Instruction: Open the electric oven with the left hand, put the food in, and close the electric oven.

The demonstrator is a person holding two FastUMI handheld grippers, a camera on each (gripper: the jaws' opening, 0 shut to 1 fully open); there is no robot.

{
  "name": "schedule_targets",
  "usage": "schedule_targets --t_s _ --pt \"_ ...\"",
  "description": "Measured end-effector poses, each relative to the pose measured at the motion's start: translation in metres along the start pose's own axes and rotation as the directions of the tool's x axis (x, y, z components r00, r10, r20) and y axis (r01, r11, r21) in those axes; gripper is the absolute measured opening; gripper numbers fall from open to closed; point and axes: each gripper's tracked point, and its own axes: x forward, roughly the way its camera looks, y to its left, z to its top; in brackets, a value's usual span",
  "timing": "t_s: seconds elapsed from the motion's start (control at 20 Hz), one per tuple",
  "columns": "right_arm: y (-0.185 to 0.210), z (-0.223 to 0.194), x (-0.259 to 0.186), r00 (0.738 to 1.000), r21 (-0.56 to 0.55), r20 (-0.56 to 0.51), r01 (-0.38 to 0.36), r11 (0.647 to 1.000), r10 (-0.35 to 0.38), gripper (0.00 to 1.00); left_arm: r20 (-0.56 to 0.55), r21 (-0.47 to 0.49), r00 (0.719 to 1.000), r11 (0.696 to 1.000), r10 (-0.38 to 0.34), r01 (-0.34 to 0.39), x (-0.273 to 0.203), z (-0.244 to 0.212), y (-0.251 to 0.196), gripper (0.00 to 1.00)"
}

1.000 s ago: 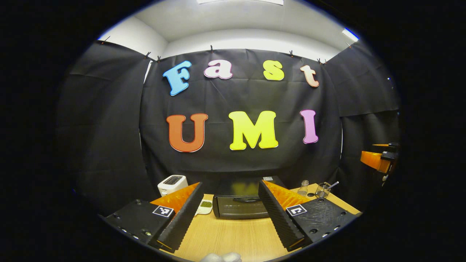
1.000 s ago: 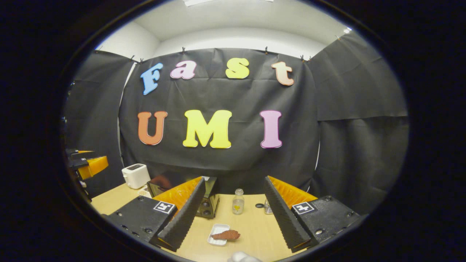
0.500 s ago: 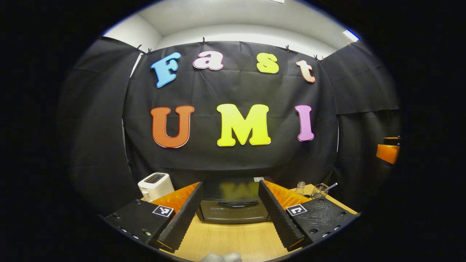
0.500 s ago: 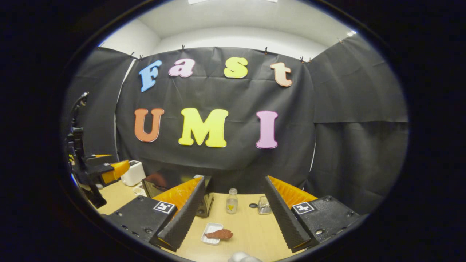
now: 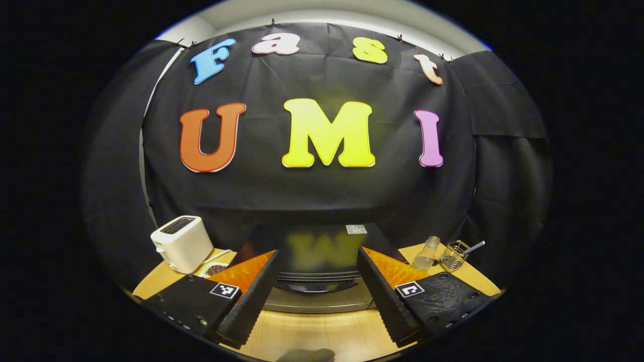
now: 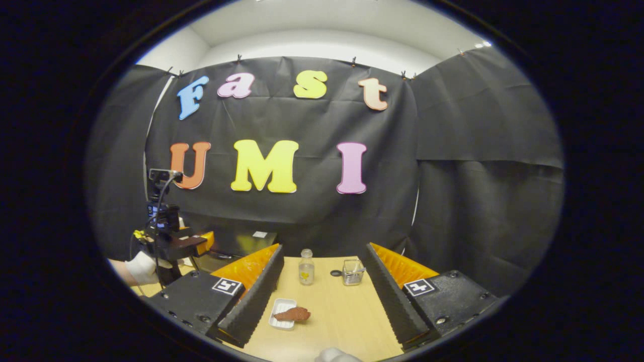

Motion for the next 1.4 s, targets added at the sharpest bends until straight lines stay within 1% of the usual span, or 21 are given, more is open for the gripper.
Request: schedule_targets --t_s 0.15,0.35,0.4,0.5,0.55,0.7,0.8,1.05,1.2,1.4 --pt "-0.006 -0.011 -0.004 0.999 0.009 -0.035 0.034 0.999 -0.033 1.0 -0.067 0.027 0.998 1.0 0.013 -0.011 0.027 -0.029 0.004 0.97" --pt "-0.01 -0.022 -0.008 0.996 0.006 -0.066 0.065 0.998 -0.064 1.0 -0.136 0.043 0.99 0.999 0.032 -0.026 0.044 -0.059 0.009 0.97" --pt "-0.009 -0.024 -0.009 0.995 0.007 -0.071 0.067 0.998 -0.066 1.0 -0.107 0.045 0.994 0.999 0.026 -0.022 0.046 -0.054 0.009 0.97" --pt "-0.009 -0.025 -0.009 0.995 0.012 -0.076 0.069 0.998 -0.068 1.0 -0.111 0.05 0.993 0.998 0.03 -0.025 0.047 -0.056 0.009 0.96" --pt "-0.007 -0.025 -0.009 0.995 0.017 -0.076 0.067 0.998 -0.066 1.0 -0.115 0.048 0.993 0.999 0.03 -0.025 0.046 -0.057 0.01 0.98" --pt "-0.003 -0.029 -0.008 0.995 0.022 -0.083 0.055 0.998 -0.053 1.0 -0.112 0.044 0.993 0.999 0.031 -0.027 0.037 -0.06 0.01 0.98" --pt "0.003 -0.029 -0.008 0.996 0.032 -0.086 0.036 0.999 -0.033 1.0 -0.111 0.048 0.993 0.999 0.028 -0.023 0.028 -0.063 0.009 0.98" --pt "0.017 -0.025 -0.013 0.998 0.041 -0.067 -0.007 0.999 0.009 1.0 -0.126 0.043 0.992 0.999 0.017 -0.012 0.003 -0.079 0.008 0.98" --pt "0.022 -0.028 -0.017 0.997 0.044 -0.074 -0.03 0.999 0.034 1.0 -0.132 0.056 0.991 0.998 0.021 -0.014 -0.009 -0.088 0.008 0.97" --pt "0.026 -0.033 -0.026 0.995 0.045 -0.083 -0.054 0.998 0.057 1.0 -0.163 0.047 0.987 0.999 0.017 -0.009 -0.025 -0.104 0.007 0.97"
